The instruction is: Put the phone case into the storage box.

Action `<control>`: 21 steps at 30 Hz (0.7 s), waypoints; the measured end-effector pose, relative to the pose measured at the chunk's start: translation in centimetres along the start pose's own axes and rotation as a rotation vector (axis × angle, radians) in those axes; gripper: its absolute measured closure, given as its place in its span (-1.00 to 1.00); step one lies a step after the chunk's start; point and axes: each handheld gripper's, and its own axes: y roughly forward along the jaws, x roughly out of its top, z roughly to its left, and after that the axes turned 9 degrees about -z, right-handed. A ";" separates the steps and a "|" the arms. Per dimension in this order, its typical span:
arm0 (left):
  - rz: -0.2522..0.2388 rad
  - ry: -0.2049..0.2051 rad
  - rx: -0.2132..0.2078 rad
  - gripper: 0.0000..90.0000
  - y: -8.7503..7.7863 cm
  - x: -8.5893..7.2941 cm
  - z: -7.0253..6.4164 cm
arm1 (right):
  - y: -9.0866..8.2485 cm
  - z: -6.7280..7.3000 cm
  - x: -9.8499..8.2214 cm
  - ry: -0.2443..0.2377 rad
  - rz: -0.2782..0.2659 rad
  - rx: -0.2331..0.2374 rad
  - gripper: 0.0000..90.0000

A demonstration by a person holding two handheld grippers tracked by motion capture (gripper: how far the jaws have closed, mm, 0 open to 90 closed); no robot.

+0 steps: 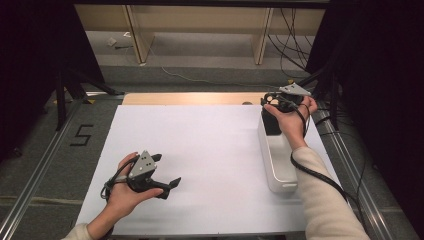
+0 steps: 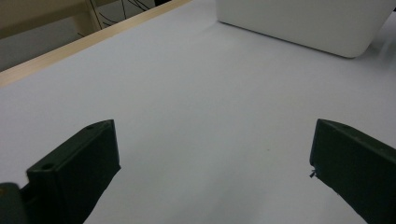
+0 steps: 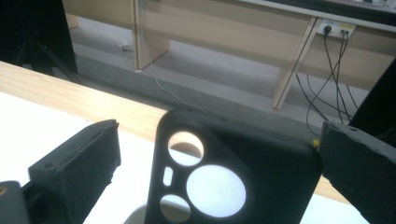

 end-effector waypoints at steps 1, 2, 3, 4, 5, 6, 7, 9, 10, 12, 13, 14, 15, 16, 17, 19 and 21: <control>0.000 0.001 0.000 -0.98 0.0 0.0 0.0 | -0.1 0.0 0.1 0.000 -0.002 -0.002 -0.98; 0.001 0.001 0.000 -0.98 0.0 0.0 0.0 | -0.1 0.0 0.1 -0.001 -0.010 -0.005 -0.98; 0.000 0.001 -0.001 -0.98 0.0 0.0 0.0 | -0.2 -0.1 0.2 -0.002 -0.017 -0.005 -0.98; 0.000 0.001 0.000 -0.98 0.0 0.0 0.0 | -0.2 -0.1 0.3 -0.001 -0.021 -0.007 -0.98; 0.000 0.001 0.000 -0.98 0.0 0.0 0.0 | -0.3 -0.1 0.4 -0.004 -0.024 -0.007 -0.98; 0.000 0.001 0.001 -0.98 0.0 0.0 0.0 | -0.3 -0.1 0.4 0.000 -0.024 -0.006 -0.98; -0.001 0.001 0.001 -0.98 0.0 0.0 0.0 | -0.3 -0.1 0.4 0.000 -0.025 -0.008 -0.98; -0.001 0.000 0.002 -0.98 0.0 0.0 0.0 | -0.3 0.0 0.4 -0.001 -0.026 -0.003 -0.98; 0.000 0.000 0.003 -0.98 0.0 0.0 0.0 | -0.3 0.0 0.4 -0.001 -0.024 -0.005 -0.99; -0.001 0.000 0.002 -0.98 0.0 0.0 0.0 | -0.3 0.0 0.4 -0.003 -0.025 -0.007 -0.99; -0.001 0.001 0.002 -0.98 0.0 0.0 0.0 | -0.3 0.0 0.5 -0.007 -0.026 -0.008 -0.99; 0.000 0.001 0.002 -0.98 0.0 0.0 0.0 | -0.4 0.0 0.5 -0.015 -0.033 -0.008 -0.99; -0.001 0.001 0.002 -0.98 0.0 0.0 0.0 | -0.4 0.0 0.6 -0.017 -0.038 -0.010 -0.99; -0.001 0.001 0.002 -0.98 0.0 0.0 0.0 | -0.5 0.0 0.7 -0.012 -0.039 -0.010 -0.98; -0.001 0.002 0.003 -0.98 0.0 0.0 0.0 | -0.5 0.0 0.8 -0.017 -0.045 -0.011 -0.98; -0.001 0.002 0.002 -0.98 0.0 0.0 0.0 | -0.7 0.1 1.0 -0.021 -0.049 -0.008 -0.98; -0.001 0.002 0.001 -0.98 0.0 0.0 0.0 | -0.8 0.2 1.2 -0.023 -0.055 -0.007 -0.97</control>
